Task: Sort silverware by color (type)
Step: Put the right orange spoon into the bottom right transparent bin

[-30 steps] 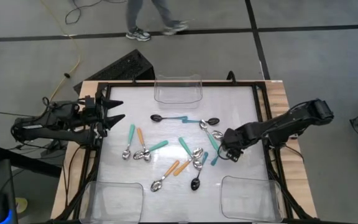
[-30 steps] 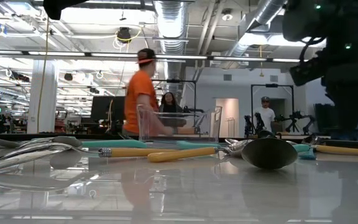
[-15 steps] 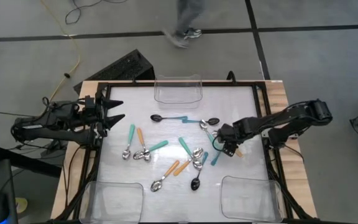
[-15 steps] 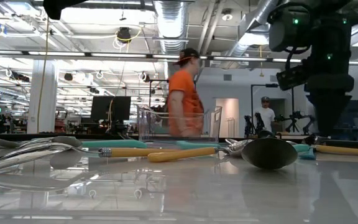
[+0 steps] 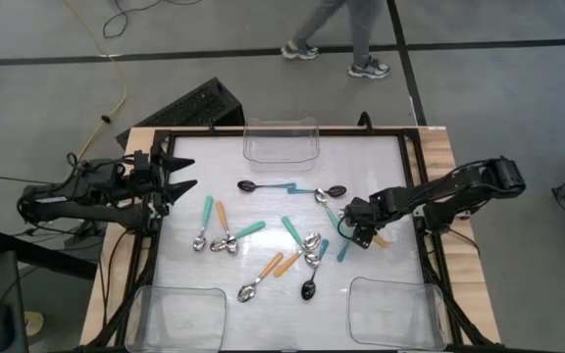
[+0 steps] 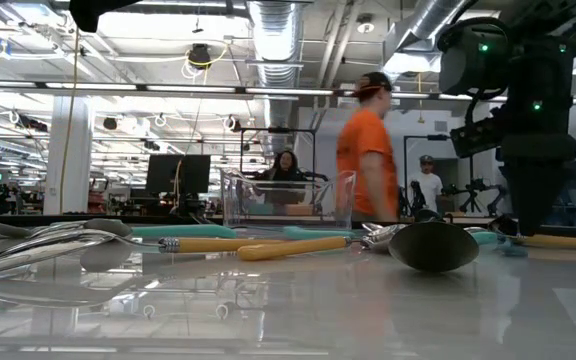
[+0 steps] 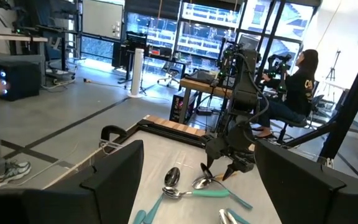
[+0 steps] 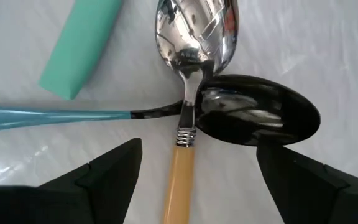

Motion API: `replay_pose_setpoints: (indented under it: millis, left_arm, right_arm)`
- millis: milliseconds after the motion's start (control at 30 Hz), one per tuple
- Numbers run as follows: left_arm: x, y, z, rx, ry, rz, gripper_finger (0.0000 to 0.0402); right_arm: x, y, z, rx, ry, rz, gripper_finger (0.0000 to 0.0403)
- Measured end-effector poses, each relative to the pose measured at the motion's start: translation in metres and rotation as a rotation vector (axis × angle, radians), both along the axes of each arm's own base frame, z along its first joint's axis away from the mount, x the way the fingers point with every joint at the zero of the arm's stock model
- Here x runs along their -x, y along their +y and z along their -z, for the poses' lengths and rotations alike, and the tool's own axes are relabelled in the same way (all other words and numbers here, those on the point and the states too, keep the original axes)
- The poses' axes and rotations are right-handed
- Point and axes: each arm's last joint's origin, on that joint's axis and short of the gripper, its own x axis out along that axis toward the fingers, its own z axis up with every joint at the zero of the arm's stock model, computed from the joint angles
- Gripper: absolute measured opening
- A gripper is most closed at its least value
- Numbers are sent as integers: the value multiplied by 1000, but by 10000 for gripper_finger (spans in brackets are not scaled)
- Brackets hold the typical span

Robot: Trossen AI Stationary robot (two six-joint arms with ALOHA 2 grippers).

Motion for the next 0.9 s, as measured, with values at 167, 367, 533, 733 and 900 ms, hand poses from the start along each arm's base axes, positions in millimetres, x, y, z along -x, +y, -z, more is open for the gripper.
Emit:
replay_pose_setpoints:
  millis: [167, 367, 533, 733, 900]
  left_arm:
    - [0, 0, 0, 0, 0, -8, 293]
    - [0, 0, 2, 8, 16, -8, 293]
    - [0, 0, 3, 15, 27, -17, 293]
    - [0, 0, 3, 25, 26, -13, 293]
    - [0, 0, 3, 24, 26, -12, 293]
  right_arm:
    - [-3, 0, -6, -3, -33, -15, 343]
    - [-2, 1, -26, 1, -98, -2, 343]
    - [6, 4, -26, 24, -42, 31, 343]
    - [11, 9, -11, 37, -23, 31, 343]
    - [14, 11, -5, 35, -19, 47, 343]
